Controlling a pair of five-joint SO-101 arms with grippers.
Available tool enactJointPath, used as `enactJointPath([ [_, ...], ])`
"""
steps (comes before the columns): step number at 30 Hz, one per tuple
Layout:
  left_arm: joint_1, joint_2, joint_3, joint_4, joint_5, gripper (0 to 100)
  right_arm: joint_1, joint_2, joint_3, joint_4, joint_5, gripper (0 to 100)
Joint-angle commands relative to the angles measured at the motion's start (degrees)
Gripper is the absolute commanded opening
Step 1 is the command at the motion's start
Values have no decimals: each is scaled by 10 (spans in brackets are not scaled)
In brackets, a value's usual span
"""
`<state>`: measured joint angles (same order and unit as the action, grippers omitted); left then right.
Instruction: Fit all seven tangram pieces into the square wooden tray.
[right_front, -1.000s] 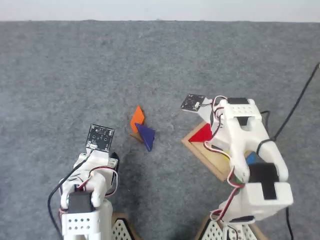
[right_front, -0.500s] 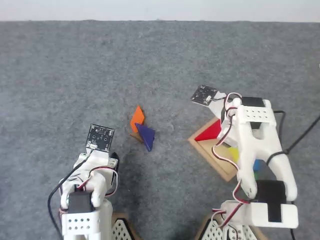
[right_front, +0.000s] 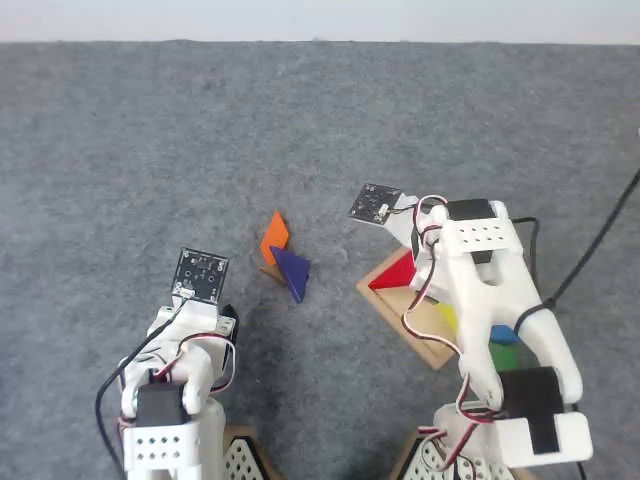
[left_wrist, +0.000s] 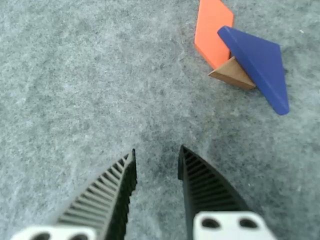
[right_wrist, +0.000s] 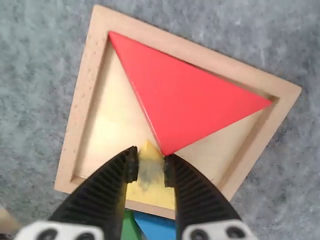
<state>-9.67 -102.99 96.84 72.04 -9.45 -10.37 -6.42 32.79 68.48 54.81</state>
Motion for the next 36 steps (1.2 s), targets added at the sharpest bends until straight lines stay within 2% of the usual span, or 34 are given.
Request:
enactJointPath([
  [1,-3,-9,-4,2,-7,133,-61,-6,9,7,-4,8],
  [5,-3,-9,-4,2,-7,133,-109,41,25,-10,-10,8],
  [14,-3,-9,-4,2,-7,133,43,-8,-55,-38,-104,8],
  [19,-3,-9,-4,2,-7,133,10,3,-32,-36,-93,8],
  [28,-3,-9,-4,2,-7,133,116,15,-95,-34,-112,8],
  [36,-3,-9,-4,2,-7,133,140,95,-142,-40,-113,8],
])
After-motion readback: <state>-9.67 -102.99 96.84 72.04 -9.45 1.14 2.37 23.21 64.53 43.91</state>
